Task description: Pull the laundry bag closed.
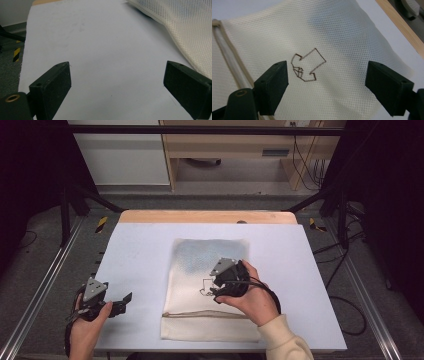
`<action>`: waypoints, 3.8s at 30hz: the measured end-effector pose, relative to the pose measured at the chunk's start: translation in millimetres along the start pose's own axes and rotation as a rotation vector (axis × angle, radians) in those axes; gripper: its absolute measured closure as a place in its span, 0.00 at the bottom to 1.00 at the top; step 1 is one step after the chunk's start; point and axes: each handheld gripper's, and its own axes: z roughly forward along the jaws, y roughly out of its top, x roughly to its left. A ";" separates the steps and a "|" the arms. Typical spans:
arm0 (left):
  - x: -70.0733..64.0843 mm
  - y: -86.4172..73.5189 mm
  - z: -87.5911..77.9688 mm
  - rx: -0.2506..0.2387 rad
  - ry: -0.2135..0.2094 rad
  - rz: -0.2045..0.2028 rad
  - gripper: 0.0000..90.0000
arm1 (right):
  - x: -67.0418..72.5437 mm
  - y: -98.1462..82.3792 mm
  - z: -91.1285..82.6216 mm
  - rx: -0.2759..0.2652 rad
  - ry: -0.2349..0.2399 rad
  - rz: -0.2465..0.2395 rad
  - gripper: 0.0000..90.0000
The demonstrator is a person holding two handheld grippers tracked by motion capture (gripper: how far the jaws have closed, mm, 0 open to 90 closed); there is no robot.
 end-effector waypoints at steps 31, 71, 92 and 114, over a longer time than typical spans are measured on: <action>8.8 3.6 5.0 0.061 -0.041 0.077 0.08 | 76.7 50.5 62.2 0.108 0.321 -0.138 0.65; -14.2 8.4 2.3 0.070 -0.170 0.062 0.12 | 110.0 54.6 93.5 0.080 0.451 -0.150 0.90; -60.8 5.3 -5.5 0.145 -0.420 0.083 0.13 | 95.4 62.0 62.8 -0.008 0.452 -0.131 0.91; -90.9 1.8 16.1 0.165 -0.490 -0.015 0.36 | 93.7 62.5 59.2 -0.021 0.442 -0.151 0.91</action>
